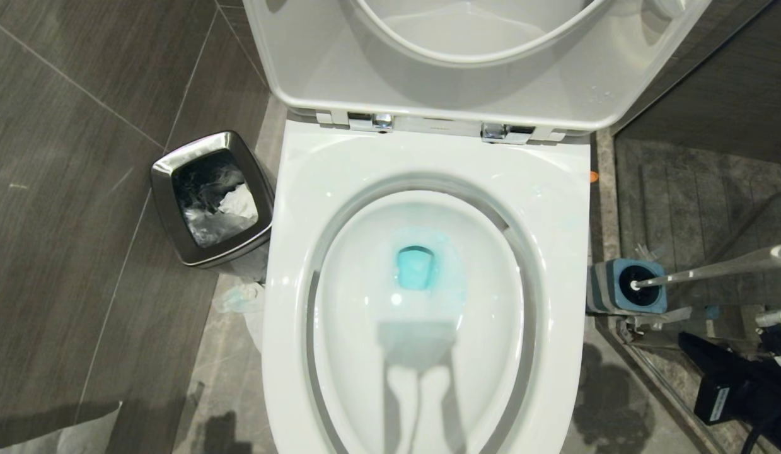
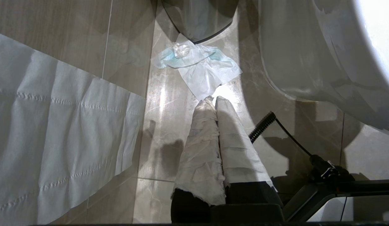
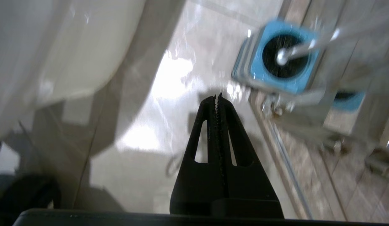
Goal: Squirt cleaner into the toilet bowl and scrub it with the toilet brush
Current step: Scrub the toilet bowl
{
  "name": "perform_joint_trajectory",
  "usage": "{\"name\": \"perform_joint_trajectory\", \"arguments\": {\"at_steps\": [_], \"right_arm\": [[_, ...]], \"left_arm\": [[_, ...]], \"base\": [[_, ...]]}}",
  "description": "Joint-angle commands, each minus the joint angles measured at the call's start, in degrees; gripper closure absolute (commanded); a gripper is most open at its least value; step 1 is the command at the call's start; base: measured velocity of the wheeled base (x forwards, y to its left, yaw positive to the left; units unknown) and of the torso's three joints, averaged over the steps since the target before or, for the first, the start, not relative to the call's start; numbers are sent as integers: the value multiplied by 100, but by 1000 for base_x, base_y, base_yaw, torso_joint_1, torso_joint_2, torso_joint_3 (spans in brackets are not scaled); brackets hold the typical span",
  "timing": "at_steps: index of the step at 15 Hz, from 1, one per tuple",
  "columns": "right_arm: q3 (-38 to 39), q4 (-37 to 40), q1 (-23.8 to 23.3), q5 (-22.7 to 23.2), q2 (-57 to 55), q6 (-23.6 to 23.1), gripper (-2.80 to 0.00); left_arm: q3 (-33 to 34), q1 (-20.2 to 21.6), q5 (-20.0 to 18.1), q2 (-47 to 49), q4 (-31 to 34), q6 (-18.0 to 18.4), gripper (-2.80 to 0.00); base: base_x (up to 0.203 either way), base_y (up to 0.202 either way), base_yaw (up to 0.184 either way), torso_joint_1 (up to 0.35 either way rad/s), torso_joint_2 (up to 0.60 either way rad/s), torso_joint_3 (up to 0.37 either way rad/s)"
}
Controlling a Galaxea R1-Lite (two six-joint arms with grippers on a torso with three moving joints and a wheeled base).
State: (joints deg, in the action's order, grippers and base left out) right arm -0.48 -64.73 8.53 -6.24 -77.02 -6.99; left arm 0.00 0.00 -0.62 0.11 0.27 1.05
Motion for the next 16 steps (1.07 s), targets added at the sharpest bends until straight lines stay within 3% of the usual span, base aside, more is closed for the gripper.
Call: {"name": "perform_joint_trajectory", "arguments": {"at_steps": [1,8,15,16], "right_arm": [[57,-256,-13,-3,-300,159,0],[57,-312,-28,-78,-560,529,0],[48,-321,-62,-730,-771,875,0],[57,-341,-62,-730,-772,884,-280]], "left_arm": [[9,0,1,-2,0,1,0],[9,0,1,-2,0,1,0],[6,0,1,-2,0,1,0],[9,0,1,-2,0,1,0]], "base": [[0,0,0,0,0,0],[0,0,0,0,0,0],[0,0,0,0,0,0],[0,0,0,0,0,0]]}}
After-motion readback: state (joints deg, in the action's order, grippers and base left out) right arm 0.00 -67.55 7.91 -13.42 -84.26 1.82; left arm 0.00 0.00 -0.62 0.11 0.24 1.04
